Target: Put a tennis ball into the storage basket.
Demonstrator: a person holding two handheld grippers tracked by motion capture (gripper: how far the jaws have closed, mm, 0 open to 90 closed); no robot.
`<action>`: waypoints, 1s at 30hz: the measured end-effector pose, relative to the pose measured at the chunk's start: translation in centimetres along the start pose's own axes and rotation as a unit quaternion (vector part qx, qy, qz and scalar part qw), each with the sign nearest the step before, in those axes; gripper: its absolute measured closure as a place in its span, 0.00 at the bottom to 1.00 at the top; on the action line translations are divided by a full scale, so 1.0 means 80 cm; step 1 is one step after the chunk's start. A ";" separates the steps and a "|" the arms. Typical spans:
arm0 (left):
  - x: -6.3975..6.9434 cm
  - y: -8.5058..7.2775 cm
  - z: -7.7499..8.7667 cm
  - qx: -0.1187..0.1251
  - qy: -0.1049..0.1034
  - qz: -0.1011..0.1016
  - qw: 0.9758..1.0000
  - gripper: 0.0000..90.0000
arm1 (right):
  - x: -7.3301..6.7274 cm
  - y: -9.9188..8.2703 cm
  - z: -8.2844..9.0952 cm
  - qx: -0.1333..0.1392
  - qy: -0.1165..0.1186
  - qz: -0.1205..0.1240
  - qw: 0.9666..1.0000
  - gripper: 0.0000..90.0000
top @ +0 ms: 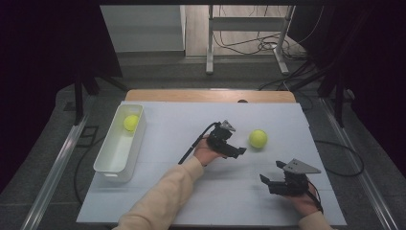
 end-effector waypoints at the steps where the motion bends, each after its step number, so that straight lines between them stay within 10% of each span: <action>1: 0.001 0.001 -0.001 0.000 0.000 0.001 1.000 0.13 | 0.000 0.000 0.000 0.000 0.000 0.000 1.000 0.18; 30: 0.019 0.015 -0.037 -0.017 -0.008 -0.012 1.000 0.13 | 0.000 0.000 0.001 0.002 0.001 -0.001 1.000 0.18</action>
Point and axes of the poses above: each handheld gripper's, and its own axes: z roughly backward along the jaws, y roughly out of its top, x roughly to its right, the point moved 9 cm from there along -z, roughly forward along the jaws, and after that the axes turned 15 degrees about y, right-handed, at the moved point
